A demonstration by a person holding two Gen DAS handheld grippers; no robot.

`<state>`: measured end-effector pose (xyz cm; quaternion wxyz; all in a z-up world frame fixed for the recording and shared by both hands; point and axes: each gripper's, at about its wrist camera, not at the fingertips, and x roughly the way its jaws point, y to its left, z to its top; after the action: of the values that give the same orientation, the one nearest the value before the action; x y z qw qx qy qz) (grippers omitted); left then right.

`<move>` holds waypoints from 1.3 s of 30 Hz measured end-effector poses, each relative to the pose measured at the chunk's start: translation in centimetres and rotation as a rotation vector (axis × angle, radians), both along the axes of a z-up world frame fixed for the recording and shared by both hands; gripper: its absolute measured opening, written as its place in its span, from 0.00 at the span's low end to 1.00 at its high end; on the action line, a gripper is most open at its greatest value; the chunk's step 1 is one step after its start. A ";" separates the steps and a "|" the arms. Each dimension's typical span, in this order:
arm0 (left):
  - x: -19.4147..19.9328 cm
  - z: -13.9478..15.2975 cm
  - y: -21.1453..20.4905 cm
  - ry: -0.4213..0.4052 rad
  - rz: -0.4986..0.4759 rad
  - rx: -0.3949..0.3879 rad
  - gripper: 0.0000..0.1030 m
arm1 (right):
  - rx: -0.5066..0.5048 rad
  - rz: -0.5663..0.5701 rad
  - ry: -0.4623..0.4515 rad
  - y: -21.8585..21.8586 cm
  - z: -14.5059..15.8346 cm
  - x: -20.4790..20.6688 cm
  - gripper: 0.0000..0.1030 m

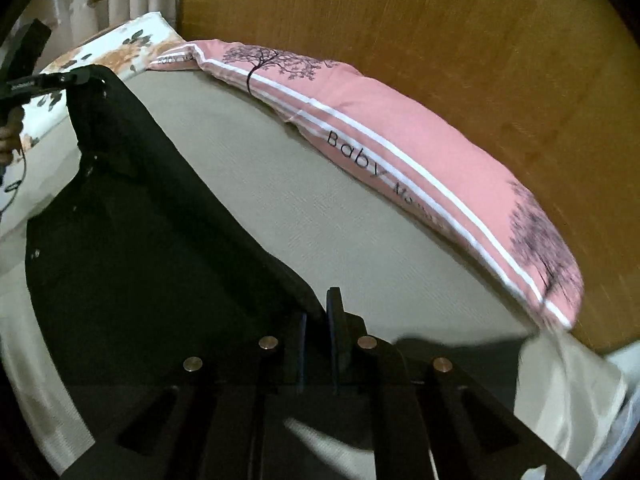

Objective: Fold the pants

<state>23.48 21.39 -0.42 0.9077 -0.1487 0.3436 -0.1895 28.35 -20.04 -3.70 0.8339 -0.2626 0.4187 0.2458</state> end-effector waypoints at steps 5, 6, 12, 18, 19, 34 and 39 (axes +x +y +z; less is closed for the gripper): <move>-6.3 -2.4 -0.9 0.066 -0.073 0.041 0.08 | 0.029 -0.075 0.015 -1.7 -2.4 -6.3 0.05; -7.2 -3.1 -1.2 0.082 -0.084 0.054 0.08 | 0.050 -0.096 0.045 -2.1 -3.3 -7.2 0.05; -11.4 -9.2 -2.6 0.228 -0.118 0.145 0.09 | 0.015 -0.131 0.161 -2.8 -9.2 -10.9 0.05; -12.5 -10.4 -3.4 0.273 -0.076 0.207 0.18 | 0.032 -0.208 0.182 -2.7 -11.0 -11.4 0.10; -12.5 -10.3 -3.4 0.282 -0.066 0.215 0.21 | 0.041 -0.226 0.185 -2.7 -10.9 -11.5 0.13; -16.8 -10.2 -1.1 0.405 0.122 -0.248 0.46 | 0.414 -0.419 0.232 -7.4 -7.3 -16.7 0.45; -15.5 -11.5 -1.2 0.412 0.209 -0.377 0.46 | 0.531 -0.506 0.300 -9.2 -8.8 -16.4 0.45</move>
<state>7.94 20.14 -11.97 0.7897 -0.3847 0.4622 -0.1214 11.91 -29.26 -12.51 0.8366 0.1126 0.5092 0.1678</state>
